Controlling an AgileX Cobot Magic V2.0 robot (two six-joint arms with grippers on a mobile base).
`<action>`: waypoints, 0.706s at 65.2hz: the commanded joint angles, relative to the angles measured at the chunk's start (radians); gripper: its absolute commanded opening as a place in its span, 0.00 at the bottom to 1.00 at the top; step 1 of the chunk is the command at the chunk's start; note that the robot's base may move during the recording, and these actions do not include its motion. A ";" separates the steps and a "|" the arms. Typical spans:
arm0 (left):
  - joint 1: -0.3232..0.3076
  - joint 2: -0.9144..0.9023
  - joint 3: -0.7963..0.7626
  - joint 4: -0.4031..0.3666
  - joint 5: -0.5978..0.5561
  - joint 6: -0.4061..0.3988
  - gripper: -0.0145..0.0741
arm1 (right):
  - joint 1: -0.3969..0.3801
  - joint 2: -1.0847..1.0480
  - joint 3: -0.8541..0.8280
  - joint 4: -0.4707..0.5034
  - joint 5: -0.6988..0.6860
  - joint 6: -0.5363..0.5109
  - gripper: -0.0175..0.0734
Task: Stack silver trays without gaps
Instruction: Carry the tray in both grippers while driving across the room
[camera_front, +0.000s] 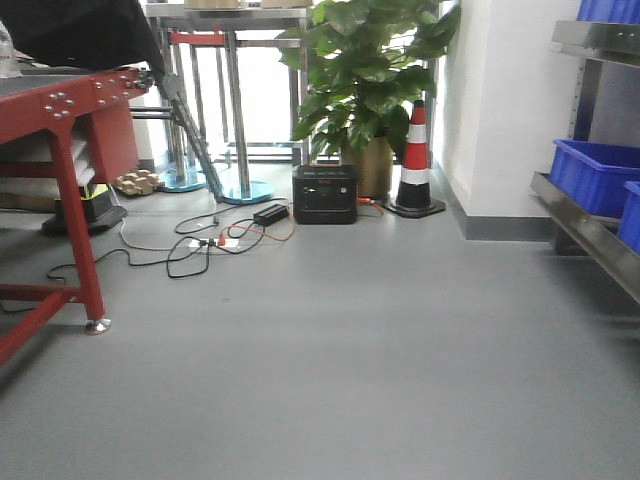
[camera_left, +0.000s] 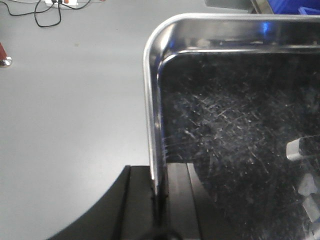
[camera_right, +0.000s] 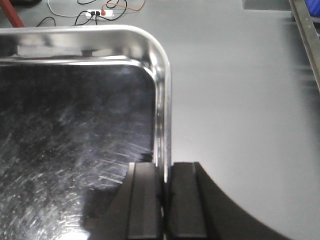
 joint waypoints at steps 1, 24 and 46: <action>-0.010 -0.002 -0.009 -0.017 -0.057 0.013 0.14 | 0.007 -0.005 -0.005 0.008 -0.093 -0.004 0.18; -0.010 -0.002 -0.009 0.013 -0.057 0.013 0.14 | 0.007 -0.005 -0.005 0.008 -0.093 -0.004 0.18; -0.010 -0.002 -0.009 0.119 -0.057 0.013 0.14 | 0.007 -0.005 -0.005 0.008 -0.093 -0.004 0.18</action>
